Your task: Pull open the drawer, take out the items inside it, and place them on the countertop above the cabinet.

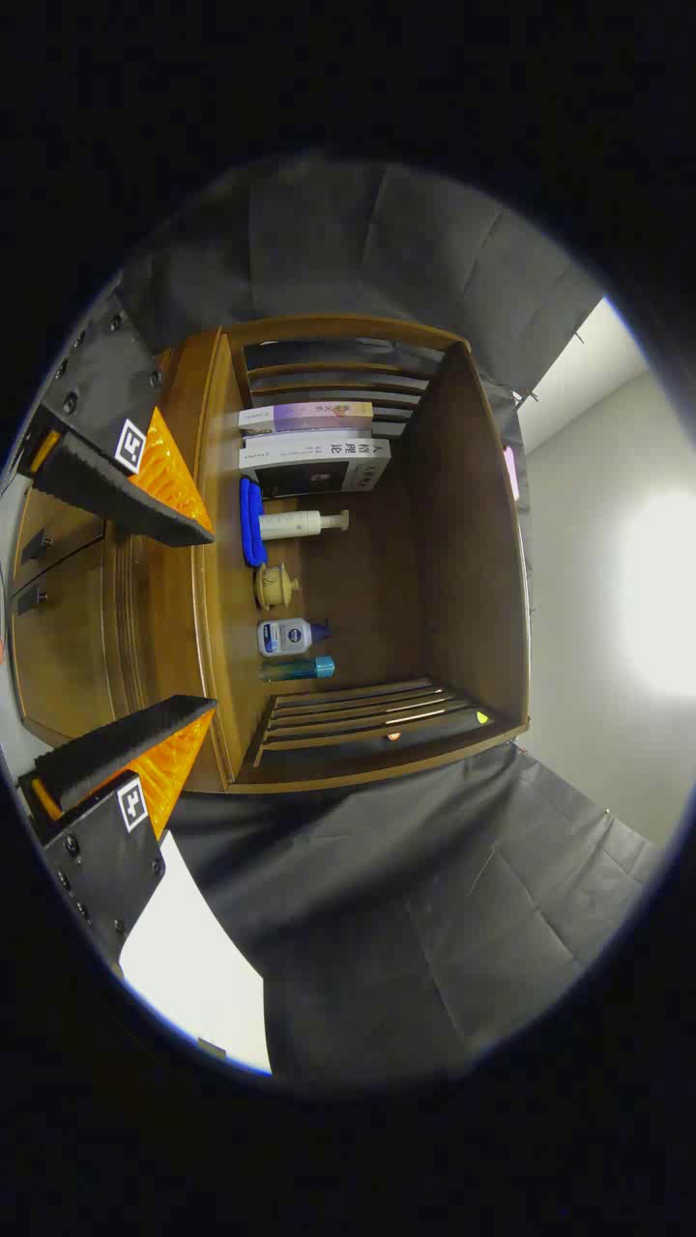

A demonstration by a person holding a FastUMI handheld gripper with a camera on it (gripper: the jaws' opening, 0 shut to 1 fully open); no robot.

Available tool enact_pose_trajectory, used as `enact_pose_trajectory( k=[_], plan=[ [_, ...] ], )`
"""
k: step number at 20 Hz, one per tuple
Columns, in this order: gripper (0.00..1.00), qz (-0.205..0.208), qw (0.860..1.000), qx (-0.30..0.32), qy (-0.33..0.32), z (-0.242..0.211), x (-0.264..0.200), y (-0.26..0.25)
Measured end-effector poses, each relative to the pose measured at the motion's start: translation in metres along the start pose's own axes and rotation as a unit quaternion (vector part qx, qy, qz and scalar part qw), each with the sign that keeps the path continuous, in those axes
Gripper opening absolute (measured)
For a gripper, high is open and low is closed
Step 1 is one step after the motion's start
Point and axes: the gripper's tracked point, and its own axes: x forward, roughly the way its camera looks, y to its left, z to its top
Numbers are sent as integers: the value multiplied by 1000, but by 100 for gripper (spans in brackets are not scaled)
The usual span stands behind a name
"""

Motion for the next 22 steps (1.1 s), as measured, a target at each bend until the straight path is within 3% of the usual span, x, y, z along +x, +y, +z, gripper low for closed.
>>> enact_pose_trajectory(
  k=[22],
  plan=[
    [98,0,1000,0,5,-3,2,1]
  ],
)
